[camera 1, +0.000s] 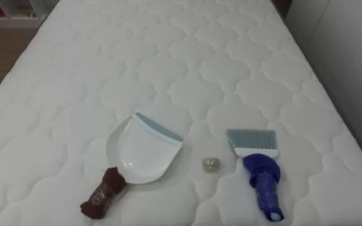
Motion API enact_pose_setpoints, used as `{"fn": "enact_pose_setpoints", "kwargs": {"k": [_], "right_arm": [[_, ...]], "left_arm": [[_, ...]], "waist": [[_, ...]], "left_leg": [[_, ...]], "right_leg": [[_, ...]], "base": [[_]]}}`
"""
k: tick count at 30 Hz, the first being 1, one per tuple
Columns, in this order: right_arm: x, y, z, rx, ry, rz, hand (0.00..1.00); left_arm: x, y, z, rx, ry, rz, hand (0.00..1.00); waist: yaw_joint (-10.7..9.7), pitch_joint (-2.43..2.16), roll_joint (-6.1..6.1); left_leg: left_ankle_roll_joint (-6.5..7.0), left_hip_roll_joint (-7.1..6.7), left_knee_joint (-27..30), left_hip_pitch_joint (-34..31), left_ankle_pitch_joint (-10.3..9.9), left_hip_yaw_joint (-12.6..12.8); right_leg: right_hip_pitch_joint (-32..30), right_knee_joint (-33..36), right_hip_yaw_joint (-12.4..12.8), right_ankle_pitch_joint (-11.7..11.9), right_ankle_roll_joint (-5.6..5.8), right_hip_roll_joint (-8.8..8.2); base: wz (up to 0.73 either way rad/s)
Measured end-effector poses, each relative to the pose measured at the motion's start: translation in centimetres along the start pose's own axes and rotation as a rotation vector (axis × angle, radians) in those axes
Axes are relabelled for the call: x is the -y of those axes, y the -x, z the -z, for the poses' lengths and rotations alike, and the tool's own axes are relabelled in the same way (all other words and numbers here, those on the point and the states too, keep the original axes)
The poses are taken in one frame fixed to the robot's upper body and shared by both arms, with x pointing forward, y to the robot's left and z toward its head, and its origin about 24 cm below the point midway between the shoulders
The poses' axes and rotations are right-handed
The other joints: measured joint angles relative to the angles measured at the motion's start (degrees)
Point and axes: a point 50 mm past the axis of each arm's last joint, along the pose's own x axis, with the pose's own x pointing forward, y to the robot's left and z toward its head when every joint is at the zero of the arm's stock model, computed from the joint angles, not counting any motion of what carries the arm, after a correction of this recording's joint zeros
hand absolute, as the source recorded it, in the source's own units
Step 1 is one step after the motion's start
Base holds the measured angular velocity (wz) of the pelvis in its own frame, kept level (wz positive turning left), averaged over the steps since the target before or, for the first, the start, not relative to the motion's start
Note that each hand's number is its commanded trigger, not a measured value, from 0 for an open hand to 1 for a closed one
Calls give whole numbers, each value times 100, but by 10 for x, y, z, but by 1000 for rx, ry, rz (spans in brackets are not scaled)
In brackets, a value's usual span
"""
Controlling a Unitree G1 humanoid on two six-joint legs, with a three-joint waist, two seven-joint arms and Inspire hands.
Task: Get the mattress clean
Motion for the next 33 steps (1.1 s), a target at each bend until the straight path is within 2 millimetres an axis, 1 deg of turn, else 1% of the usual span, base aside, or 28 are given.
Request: {"fn": "enact_pose_setpoints", "kwargs": {"k": [15, 20, 23, 24, 25, 27, 29, 31, 32, 33], "right_arm": [[0, 0, 1, -1, -7, 2, 0], [0, 0, 0, 2, -9, 9, 0], [2, 0, -2, 17, -39, 20, 0], [3, 0, -5, 26, -49, 29, 0], [4, -1, -8, 38, -50, 36, 0], [4, 0, -10, 55, -59, 44, 0], [5, 0, -11, 71, -67, 60, 0], [8, 0, -12, 94, -71, 88, 0], [8, 0, -12, 96, -70, 92, 0], [8, 0, -12, 102, -64, 97, 0]], "left_arm": [[-1, 0, -1, 7, 2, -12, 0], [-5, 0, -4, 20, 12, -71, 0], [-14, -1, -8, 48, 52, -154, 0], [-17, -1, -11, 58, 60, -189, 0], [-20, 0, -15, 79, 73, -222, 0], [-26, 1, -24, 124, 92, -270, 0], [-36, 5, -40, 201, 116, -335, 0], [-48, 11, -60, 317, 151, -434, 0], [-50, 12, -64, 339, 158, -453, 0], [-55, 15, -72, 381, 172, -489, 0]], "waist": [[-17, -5, -22], [-16, -14, -34], [-5, -15, -28], [-12, -9, -19], [-21, -13, 1], [-20, -10, -4], [-19, -18, 6], [-15, -20, 14], [-13, -17, 3], [-23, -19, 6]], "left_leg": [[0, 3, 29, -24, 0, -20], [0, -3, 44, -20, 0, 7], [0, -1, 44, -12, 0, 8], [0, 0, 45, -14, 0, 11], [0, 0, 43, -26, 0, 8], [-1, 0, 35, -39, 1, -3], [-4, 2, 58, -72, 3, -14], [-3, 0, 54, -80, 5, -15], [-3, -2, 52, -77, 5, -16], [-3, -2, 49, -76, 5, -15]], "right_leg": [[-14, 28, -8, 0, 0, -5], [-1, 29, -16, 0, 0, -8], [-1, 21, -61, 4, -3, -13], [-4, 20, -74, 6, -4, -13], [-5, 8, -106, 10, -5, -15], [-1, -5, -131, 14, -7, -14], [-14, -6, -148, 14, -7, -14], [3, -9, -144, 14, -8, -14], [5, -10, -143, 14, -8, -14], [1, -14, -134, 14, -7, -13]], "base": [[0], [0], [0], [0], [0], [5], [6], [0], [0], [0]]}}
